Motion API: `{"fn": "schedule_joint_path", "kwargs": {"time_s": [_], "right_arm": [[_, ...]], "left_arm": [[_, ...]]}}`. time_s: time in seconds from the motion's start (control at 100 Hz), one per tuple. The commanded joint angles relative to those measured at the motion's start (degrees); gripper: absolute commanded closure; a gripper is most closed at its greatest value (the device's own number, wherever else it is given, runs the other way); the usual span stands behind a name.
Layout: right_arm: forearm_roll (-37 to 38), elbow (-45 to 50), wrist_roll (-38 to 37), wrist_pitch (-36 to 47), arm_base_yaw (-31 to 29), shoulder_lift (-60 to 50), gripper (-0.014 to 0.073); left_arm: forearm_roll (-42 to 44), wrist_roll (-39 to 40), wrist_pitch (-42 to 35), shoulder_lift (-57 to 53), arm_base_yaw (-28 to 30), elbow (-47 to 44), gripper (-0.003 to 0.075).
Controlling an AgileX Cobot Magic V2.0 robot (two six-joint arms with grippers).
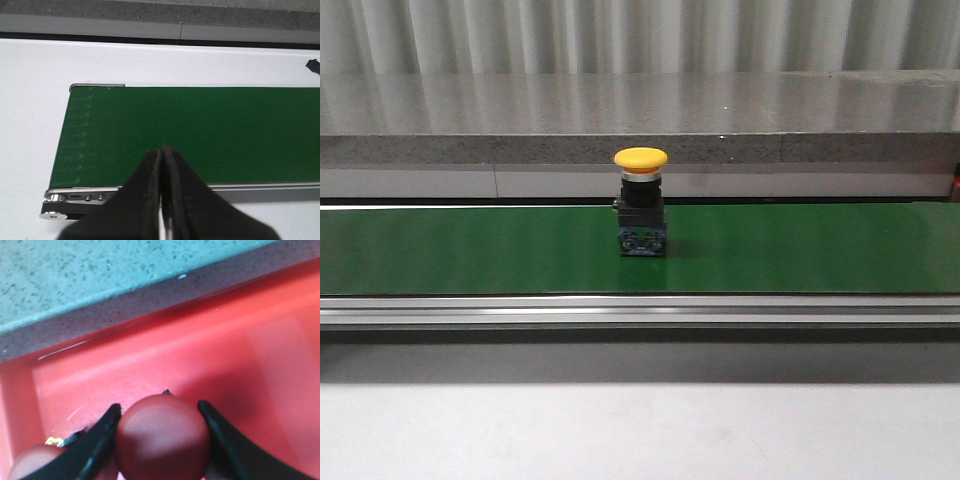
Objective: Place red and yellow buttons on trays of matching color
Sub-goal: 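Lower the red button into the red tray and open the right gripper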
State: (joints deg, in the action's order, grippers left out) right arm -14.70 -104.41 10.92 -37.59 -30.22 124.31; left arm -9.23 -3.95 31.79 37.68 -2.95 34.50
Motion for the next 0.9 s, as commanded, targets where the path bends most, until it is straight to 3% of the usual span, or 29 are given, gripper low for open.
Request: {"fn": "schedule_joint_path", "kwargs": {"time_s": [0.0, 0.25, 0.44, 0.51, 0.89], "right_arm": [[-0.9, -2.1, 0.4, 4.0, -0.4, -3.0, 0.0452], [-0.9, -2.1, 0.4, 4.1, -0.4, -0.9, 0.0301], [-0.9, -2.7, 0.4, 4.5, -0.4, -1.1, 0.0050], [-0.9, -4.2, 0.4, 3.0, -0.4, -1.3, -0.0003], [-0.7, -10.1, 0.6, -8.7, -0.4, -7.3, -0.0009]], "left_arm": [[-0.8, -0.1, -4.0, -0.2, -0.5, 1.6, 0.0740], [-0.8, -0.1, -4.0, -0.2, -0.5, 1.6, 0.0740], [-0.8, -0.1, -4.0, -0.2, -0.5, 1.6, 0.0740], [-0.8, -0.1, -4.0, -0.2, -0.5, 1.6, 0.0740], [-0.8, -0.1, -4.0, -0.2, -0.5, 1.6, 0.0740]]}}
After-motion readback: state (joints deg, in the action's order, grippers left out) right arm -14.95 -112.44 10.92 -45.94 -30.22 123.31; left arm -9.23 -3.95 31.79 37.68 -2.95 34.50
